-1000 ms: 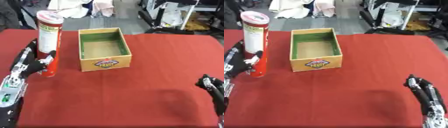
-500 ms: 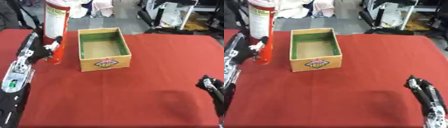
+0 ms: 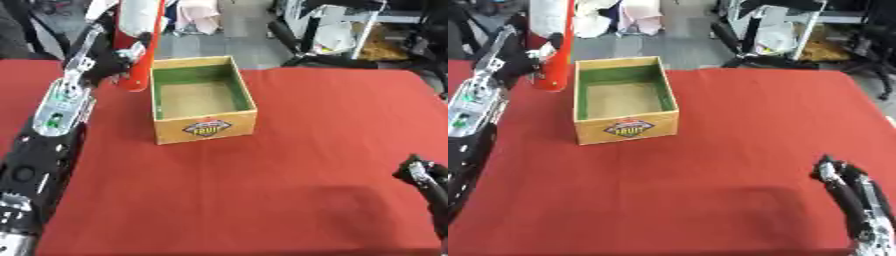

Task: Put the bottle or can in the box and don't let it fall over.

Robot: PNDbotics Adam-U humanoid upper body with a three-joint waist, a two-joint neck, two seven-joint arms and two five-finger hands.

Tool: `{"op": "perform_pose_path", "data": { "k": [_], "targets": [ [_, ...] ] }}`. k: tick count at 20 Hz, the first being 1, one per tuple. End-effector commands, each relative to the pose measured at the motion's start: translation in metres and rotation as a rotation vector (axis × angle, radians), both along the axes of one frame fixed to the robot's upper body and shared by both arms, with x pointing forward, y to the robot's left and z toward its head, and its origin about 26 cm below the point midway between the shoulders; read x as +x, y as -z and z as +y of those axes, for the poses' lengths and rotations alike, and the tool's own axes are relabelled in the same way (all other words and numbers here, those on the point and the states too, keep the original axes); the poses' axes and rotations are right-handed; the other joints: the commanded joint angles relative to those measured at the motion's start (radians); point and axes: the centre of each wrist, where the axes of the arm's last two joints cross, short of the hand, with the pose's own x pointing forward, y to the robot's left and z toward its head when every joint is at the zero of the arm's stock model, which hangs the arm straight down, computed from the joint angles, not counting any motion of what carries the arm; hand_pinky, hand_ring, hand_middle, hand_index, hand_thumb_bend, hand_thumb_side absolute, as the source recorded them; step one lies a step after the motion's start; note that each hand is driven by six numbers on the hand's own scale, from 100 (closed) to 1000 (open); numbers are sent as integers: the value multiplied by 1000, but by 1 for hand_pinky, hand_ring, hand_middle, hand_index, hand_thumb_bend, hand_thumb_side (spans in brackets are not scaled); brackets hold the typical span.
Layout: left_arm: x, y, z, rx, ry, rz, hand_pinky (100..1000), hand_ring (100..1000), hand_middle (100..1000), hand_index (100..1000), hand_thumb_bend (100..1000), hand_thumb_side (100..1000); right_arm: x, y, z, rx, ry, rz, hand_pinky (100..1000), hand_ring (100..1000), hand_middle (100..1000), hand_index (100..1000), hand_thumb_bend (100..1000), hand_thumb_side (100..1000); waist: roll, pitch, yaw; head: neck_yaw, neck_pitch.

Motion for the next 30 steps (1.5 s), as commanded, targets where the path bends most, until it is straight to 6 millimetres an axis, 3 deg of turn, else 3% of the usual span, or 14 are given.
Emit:
{"op": "perform_pose_path", "data": {
  "k": [1, 3, 5, 6, 7, 9, 10, 11, 13, 16, 17, 22, 26, 30],
  "targets": [
    [12, -3, -4, 56, -16, 6, 1000, 973, 880, 440, 100, 212, 3, -7, -1, -14, -22, -20, 806, 622, 518, 555, 100, 521, 0, -6, -11, 13, -17],
    [18, 5, -8, 95, -31, 29, 1000, 976, 886, 455, 100, 148, 3, -6, 0, -14, -31, -17, 806, 623, 518, 555, 100, 523, 0, -6, -24, 20, -19],
    [22, 11, -11, 149, -48, 38, 1000, 980, 897, 485, 131, 296, 3, -6, 2, -12, -42, -15, 806, 623, 519, 555, 100, 523, 0, -6, -37, 26, -20],
    [23, 13, -12, 182, -55, 33, 1000, 982, 903, 512, 401, 503, 3, -6, 2, -12, -46, -15, 806, 623, 519, 555, 100, 524, 1, -6, -41, 28, -20],
    [24, 14, -13, 217, -60, 23, 1000, 985, 908, 569, 546, 602, 3, -6, 3, -12, -48, -15, 806, 623, 519, 555, 100, 525, 1, -7, -45, 29, -20],
    [23, 18, -12, 265, -76, 1, 1000, 991, 918, 664, 680, 699, 3, -6, 3, -11, -47, -14, 806, 623, 519, 555, 100, 525, 2, -7, -49, 29, -19],
    [22, 20, -10, 282, -90, -10, 1000, 996, 927, 776, 711, 740, 3, -6, 2, -11, -45, -14, 807, 623, 519, 555, 100, 526, 2, -6, -50, 27, -18],
    [20, 22, -6, 293, -108, -21, 1000, 998, 929, 849, 712, 763, 3, -6, 2, -11, -42, -14, 807, 623, 519, 555, 100, 527, 3, -6, -49, 25, -18],
    [16, 23, 0, 294, -136, -41, 1000, 997, 928, 895, 689, 777, 3, -6, 1, -10, -37, -14, 807, 623, 519, 556, 100, 527, 4, -6, -47, 20, -18],
    [-1, 19, 14, 231, -164, -97, 1000, 996, 926, 909, 642, 778, 3, -7, 0, -9, -24, -20, 807, 623, 519, 556, 100, 525, 4, -5, -31, 3, -22],
    [-10, 18, 19, 192, -171, -116, 1000, 993, 918, 910, 585, 765, 3, -7, -1, -10, -18, -22, 807, 623, 519, 556, 100, 523, 5, -4, -20, -3, -24],
    [-70, 13, 39, 59, -189, -182, 1000, 992, 911, 899, 518, 761, 4, -9, -5, -15, -5, -28, 807, 623, 519, 554, 100, 524, 7, 2, 28, -20, -29],
    [-121, 22, 50, 43, -239, -201, 1000, 995, 915, 908, 507, 743, 4, -11, -7, -19, 1, -34, 807, 623, 518, 552, 100, 519, 5, 4, 58, -38, -36],
    [-153, 40, 51, -16, -354, -175, 1000, 995, 911, 915, 500, 710, 4, -10, -7, -17, 9, -35, 807, 624, 519, 552, 100, 519, 4, 0, 82, -48, -38]
  ]
}}
